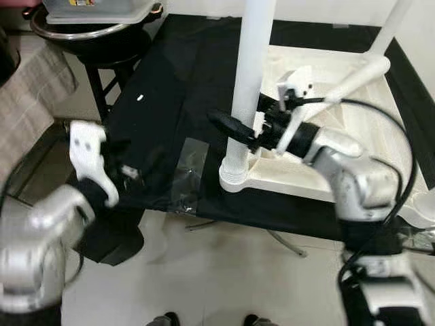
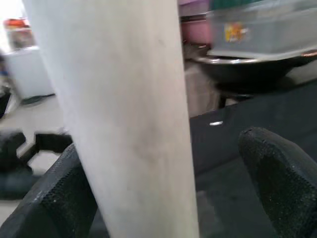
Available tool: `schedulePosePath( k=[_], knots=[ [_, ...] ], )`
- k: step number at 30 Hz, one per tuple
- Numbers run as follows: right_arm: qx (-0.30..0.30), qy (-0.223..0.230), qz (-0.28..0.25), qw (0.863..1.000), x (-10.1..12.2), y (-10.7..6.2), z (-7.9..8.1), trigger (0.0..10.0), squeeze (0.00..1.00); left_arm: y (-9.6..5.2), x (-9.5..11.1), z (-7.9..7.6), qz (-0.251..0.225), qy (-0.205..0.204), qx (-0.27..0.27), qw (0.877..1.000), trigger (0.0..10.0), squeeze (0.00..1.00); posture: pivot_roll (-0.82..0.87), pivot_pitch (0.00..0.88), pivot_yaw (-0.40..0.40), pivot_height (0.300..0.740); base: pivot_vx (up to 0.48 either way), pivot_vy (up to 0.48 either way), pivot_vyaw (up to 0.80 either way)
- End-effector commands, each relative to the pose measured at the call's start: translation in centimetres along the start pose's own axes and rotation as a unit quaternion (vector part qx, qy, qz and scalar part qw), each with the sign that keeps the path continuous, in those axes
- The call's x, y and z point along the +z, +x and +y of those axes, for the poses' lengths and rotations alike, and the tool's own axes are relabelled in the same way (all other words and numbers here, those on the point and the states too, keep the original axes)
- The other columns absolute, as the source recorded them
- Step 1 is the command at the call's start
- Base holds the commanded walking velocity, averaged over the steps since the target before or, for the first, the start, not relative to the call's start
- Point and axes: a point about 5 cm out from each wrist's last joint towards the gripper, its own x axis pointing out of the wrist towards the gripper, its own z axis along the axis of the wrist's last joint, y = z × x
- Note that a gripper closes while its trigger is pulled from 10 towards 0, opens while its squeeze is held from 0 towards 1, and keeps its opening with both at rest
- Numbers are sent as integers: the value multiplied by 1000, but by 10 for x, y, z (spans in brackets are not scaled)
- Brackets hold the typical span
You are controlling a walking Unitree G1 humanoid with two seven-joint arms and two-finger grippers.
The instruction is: Building children table
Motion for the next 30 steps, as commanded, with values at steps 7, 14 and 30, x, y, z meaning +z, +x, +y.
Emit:
schedulePosePath(
  k=[7, 14, 30],
  knots=[
    [124, 16, 13, 992, -1, 9, -8, 10000, 0, -21, -8, -46, -44, 77, -9, 996, 10000, 0, 32, 240, -40, 740, 0, 0, 0],
    [189, 7, 53, 980, -14, 14, -8, 0, 0, -39, 2, -57, -95, 98, 24, 990, 10000, 0, 44, 239, -55, 740, 0, 0, 0],
    [104, -38, 95, 989, -41, -11, -14, 0, 0, -42, 2, -68, -104, 79, 2, 991, 10000, 0, 19, 229, -59, 740, 0, 0, 0]
  ],
)
